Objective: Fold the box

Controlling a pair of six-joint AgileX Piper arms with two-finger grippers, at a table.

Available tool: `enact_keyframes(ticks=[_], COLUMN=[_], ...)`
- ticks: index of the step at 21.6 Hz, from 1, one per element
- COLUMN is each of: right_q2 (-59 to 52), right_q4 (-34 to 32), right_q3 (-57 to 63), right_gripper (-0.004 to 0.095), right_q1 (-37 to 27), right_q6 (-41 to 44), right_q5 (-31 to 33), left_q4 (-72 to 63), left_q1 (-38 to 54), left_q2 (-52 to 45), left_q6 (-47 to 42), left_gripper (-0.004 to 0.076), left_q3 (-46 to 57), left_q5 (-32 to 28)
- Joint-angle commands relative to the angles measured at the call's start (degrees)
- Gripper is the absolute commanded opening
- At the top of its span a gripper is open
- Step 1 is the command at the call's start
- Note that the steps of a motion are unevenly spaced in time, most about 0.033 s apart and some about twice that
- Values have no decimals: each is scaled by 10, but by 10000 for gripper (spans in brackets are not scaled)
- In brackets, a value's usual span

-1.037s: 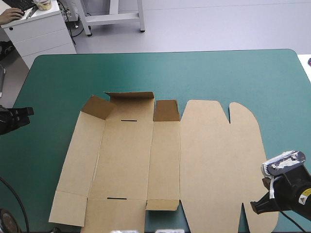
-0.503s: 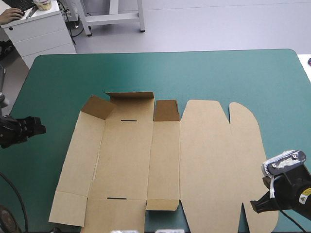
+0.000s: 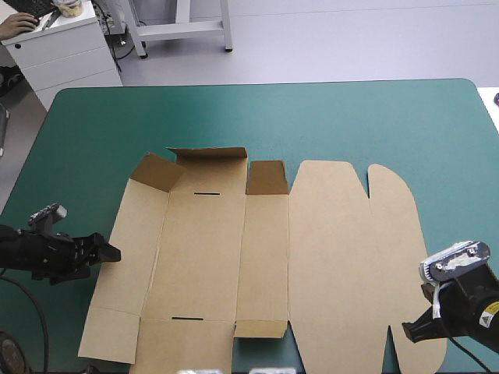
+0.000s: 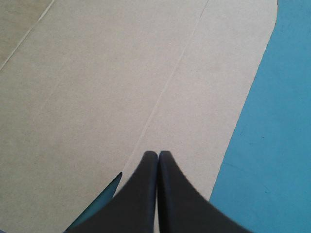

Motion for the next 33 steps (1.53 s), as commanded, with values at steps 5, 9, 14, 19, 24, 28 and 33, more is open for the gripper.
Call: enact_keyframes(ticks=[5, 9, 14, 19, 24, 28, 33], right_q2=[3, 3, 3, 3, 3, 3, 3], right_q4=[5, 5, 6, 10, 10, 10, 10], right_q3=[-12, -12, -12, -12, -12, -12, -12], right_gripper=[-20, -20, -20, -20, -20, -20, -20], right_q1=[-3, -3, -3, -3, -3, -3, -3], right_q6=[-9, -9, -9, -9, -10, -10, -10], right_q5=[-28, -27, -25, -25, -25, -25, -25], left_q4=[-17, -4, -8, -11, -7, -6, -6], left_q1=[-96, -116, -116, -154, -160, -160, -160], left_q2=[-15, -15, -15, -10, -7, -7, -7], left_q6=[51, 38, 33, 21, 17, 1, -2], left_gripper=[600, 600, 598, 598, 598, 467, 136], left_q3=[10, 10, 10, 20, 45, 48, 48], left_q5=[38, 46, 46, 46, 43, 18, 3])
